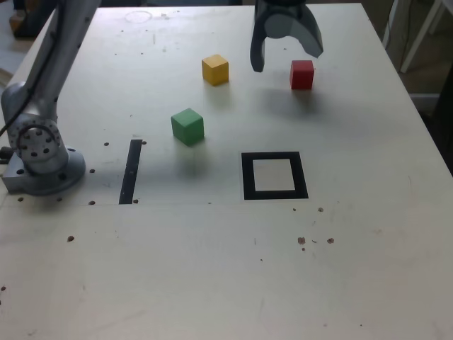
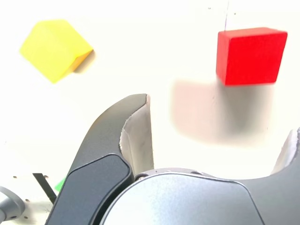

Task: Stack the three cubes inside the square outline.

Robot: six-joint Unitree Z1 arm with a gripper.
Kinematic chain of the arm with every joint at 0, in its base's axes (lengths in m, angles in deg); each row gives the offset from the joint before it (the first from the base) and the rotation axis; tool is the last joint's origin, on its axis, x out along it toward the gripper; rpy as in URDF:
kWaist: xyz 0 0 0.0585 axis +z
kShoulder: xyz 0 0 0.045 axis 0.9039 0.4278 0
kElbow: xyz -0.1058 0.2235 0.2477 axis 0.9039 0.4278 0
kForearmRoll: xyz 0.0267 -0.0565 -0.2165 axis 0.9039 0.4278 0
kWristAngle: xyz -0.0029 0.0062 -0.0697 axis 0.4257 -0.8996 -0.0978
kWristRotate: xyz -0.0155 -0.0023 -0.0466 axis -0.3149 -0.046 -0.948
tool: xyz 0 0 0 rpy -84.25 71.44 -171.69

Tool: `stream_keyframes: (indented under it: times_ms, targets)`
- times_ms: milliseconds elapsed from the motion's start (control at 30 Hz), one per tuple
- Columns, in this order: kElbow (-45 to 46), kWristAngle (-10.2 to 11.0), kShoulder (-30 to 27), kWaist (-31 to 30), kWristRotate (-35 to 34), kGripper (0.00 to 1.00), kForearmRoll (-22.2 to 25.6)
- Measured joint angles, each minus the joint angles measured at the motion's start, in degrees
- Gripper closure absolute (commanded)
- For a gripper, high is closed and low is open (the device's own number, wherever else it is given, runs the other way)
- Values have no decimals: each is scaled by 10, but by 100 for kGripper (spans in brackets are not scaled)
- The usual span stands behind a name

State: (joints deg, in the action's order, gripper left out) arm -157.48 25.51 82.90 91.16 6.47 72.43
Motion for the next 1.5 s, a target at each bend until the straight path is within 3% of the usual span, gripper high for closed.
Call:
stream_keyframes:
  times_ms: [567, 800, 1100, 1333, 1500]
  targets:
    - [-171, -8, 116, 14, 27, 1, 63]
    - [-199, -11, 144, 13, 27, 9, 76]
    - [-223, -3, 167, 3, 20, 30, 90]
    - [-238, 23, 178, -7, 9, 66, 93]
    - [-248, 29, 180, -8, 11, 69, 90]
